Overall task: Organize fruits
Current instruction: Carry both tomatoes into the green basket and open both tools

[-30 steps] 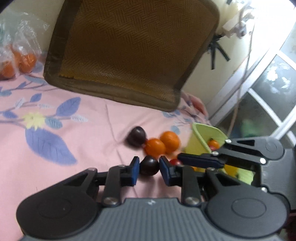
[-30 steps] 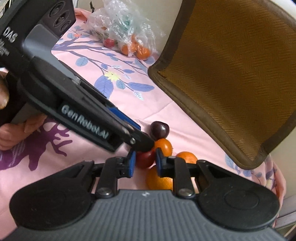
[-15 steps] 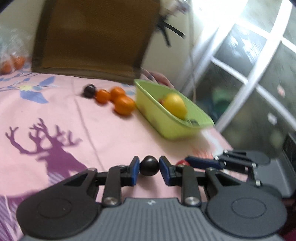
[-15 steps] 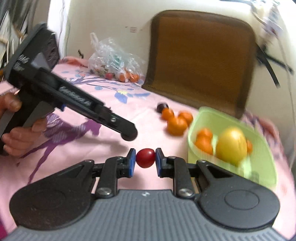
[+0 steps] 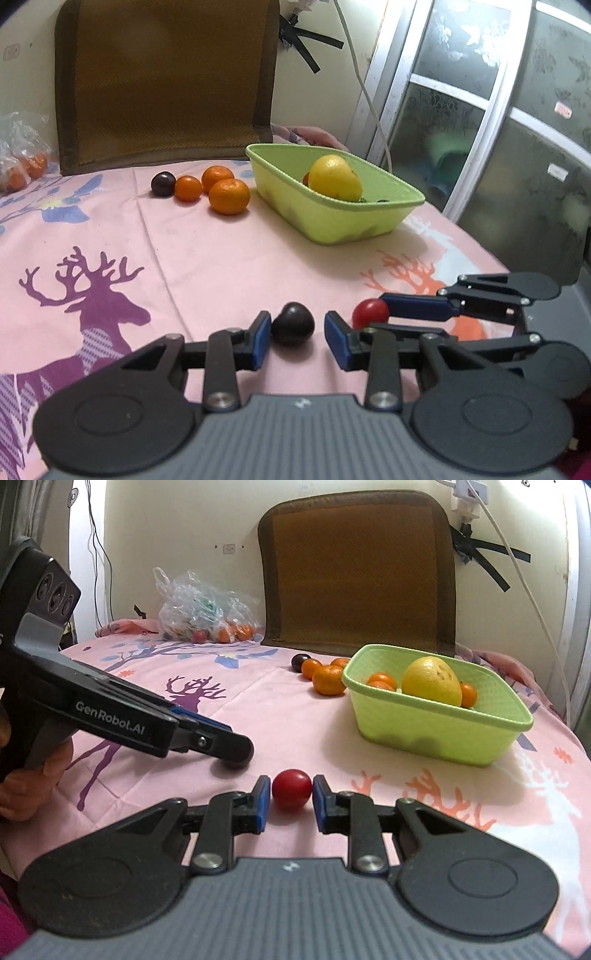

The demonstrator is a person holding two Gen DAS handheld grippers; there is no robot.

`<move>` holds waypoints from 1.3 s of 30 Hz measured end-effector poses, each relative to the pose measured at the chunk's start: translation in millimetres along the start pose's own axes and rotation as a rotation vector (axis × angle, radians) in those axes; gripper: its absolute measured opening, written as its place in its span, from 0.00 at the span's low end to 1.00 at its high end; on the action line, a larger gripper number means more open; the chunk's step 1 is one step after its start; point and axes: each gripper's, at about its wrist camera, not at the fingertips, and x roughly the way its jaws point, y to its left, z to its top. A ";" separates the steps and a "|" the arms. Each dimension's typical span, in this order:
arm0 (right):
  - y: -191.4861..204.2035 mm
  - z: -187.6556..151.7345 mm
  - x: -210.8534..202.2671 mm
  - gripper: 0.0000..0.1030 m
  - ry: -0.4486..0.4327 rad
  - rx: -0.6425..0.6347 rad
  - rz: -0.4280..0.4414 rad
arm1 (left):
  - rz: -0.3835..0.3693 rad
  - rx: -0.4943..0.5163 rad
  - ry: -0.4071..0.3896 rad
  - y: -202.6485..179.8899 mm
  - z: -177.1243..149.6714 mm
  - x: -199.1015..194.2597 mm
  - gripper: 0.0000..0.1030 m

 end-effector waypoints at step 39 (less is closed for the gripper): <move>-66.5 46.9 0.2 0.32 -0.208 0.103 -0.266 | 0.129 -0.129 -0.147 87.5 67.0 6.9 0.43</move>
